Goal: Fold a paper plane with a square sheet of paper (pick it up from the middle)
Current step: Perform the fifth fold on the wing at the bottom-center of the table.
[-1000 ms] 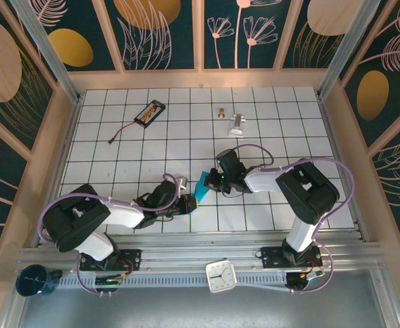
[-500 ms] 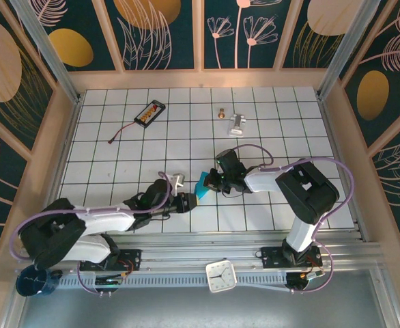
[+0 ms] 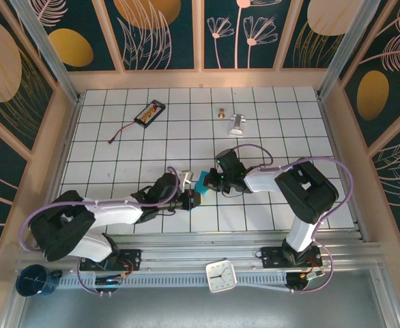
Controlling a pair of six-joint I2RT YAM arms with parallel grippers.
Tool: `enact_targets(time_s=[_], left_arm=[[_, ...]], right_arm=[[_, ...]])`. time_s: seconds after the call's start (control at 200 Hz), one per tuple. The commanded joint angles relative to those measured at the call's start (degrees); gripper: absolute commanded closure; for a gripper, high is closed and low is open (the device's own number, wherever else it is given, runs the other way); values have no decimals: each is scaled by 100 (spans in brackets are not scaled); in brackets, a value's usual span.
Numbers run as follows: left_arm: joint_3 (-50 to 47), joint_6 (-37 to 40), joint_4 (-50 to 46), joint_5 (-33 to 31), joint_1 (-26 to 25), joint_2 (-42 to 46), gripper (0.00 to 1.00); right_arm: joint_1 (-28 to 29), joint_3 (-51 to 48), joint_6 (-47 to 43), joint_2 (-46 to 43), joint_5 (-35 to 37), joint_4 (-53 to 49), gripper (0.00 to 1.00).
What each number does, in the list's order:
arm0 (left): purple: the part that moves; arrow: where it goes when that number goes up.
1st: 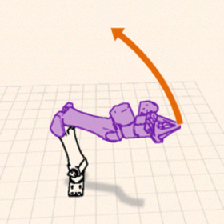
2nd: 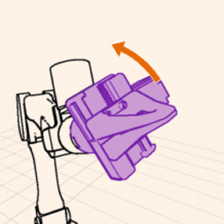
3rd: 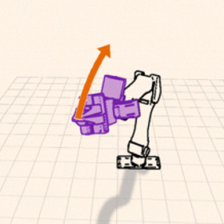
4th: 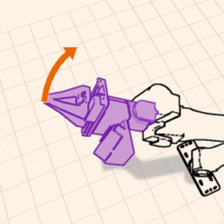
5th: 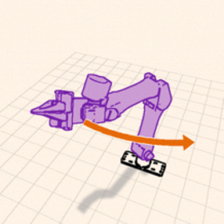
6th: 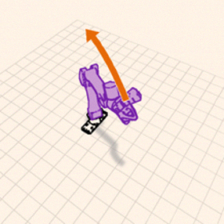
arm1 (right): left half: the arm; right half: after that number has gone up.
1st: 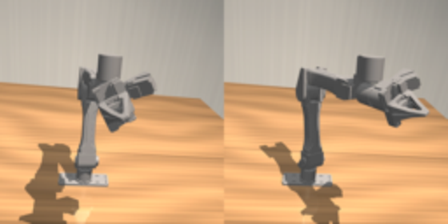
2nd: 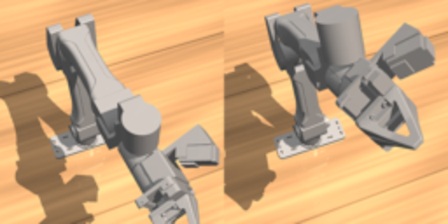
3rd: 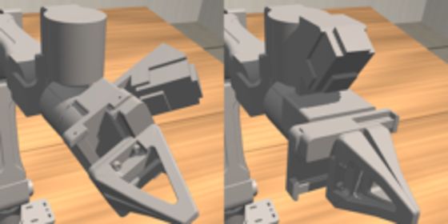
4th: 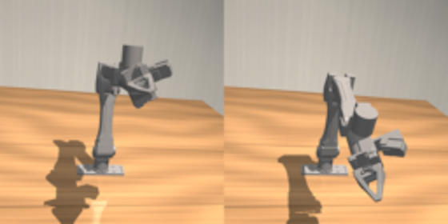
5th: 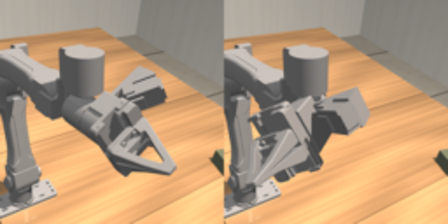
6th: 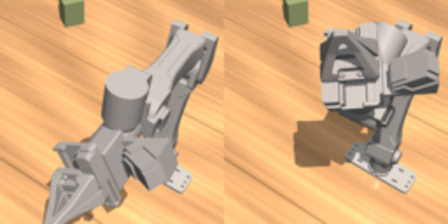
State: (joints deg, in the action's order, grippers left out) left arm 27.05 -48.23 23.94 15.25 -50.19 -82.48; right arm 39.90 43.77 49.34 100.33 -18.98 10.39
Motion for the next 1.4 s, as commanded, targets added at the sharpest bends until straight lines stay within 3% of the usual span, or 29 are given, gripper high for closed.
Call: enact_targets(time_s=[0.0, 1.391], left_arm=[[219, 79, 126, 131, 1, -247, 97], [-297, -166, 319, 68, 236, -737, 100]], right_arm=[[-11, -32, -135, 223, 246, -187, 95], [3, -44, -132, 256, 261, -212, 95]])
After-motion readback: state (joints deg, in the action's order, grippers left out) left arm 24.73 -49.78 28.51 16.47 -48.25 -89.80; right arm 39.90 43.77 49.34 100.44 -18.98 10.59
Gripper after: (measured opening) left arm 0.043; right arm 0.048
